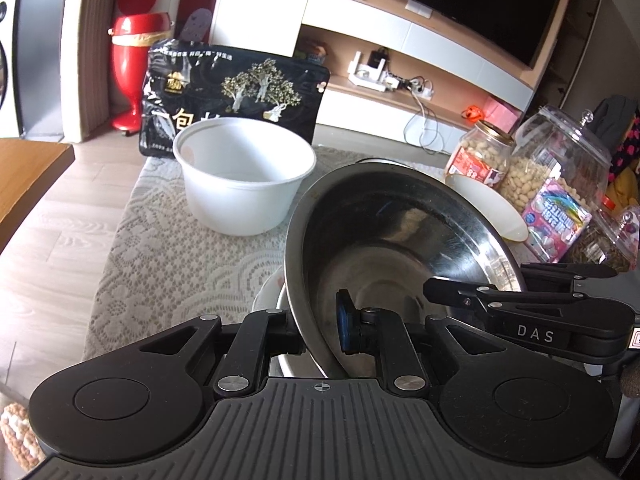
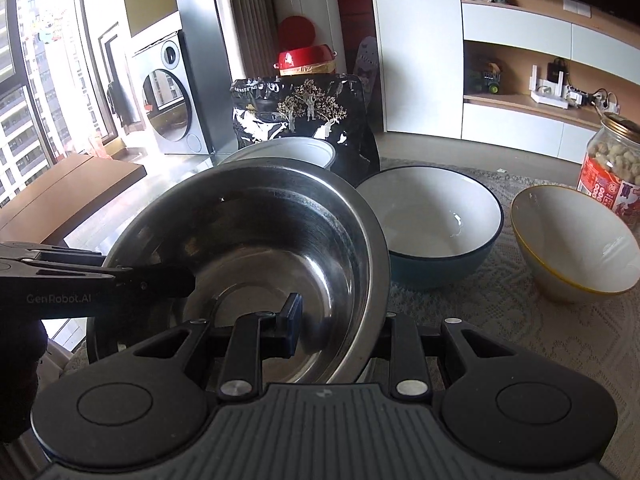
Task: Organize plates and bowls
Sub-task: 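Lower the steel bowl into the white bowl with the left gripper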
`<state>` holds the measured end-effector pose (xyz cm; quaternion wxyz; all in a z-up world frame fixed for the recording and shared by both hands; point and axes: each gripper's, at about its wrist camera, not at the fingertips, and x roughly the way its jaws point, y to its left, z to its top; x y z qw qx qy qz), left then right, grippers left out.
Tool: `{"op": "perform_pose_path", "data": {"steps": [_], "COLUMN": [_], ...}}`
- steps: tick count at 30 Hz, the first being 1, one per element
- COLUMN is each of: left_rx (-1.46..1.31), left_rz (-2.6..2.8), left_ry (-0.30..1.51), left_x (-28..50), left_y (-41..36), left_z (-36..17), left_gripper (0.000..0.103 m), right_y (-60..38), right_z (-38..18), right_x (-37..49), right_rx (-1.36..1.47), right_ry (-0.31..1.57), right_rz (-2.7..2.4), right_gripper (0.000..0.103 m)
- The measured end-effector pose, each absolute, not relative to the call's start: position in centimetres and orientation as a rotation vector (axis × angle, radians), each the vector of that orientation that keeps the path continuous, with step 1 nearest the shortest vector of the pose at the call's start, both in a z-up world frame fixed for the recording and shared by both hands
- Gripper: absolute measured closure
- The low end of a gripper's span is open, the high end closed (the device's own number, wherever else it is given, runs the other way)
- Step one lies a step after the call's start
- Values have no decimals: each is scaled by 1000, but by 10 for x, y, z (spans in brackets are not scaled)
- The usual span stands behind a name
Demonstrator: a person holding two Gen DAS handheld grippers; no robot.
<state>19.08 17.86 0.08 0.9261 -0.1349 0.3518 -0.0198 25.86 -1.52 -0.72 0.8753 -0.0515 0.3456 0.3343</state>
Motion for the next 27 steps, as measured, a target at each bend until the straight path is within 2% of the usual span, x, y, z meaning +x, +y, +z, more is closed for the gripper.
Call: {"op": "perform_pose_path", "data": {"steps": [10,18,27], "left_rx": [-318,-441,-410], "left_rz": [-47,-51,-38], "left_ry": [816,817,828], "left_x": [196,198,197], "left_y": [182,197,191], "left_z": [-13,-16,-13], "left_gripper": [87,87,86], "right_y": [-14,-17,-15], "right_z": [-18,-16,-14], "right_x": [261,260,259], "right_rx": [-113,-105,-106], "right_ry": [769,771,784], "right_rz": [675,673,649], "right_gripper": [77,77,77]}}
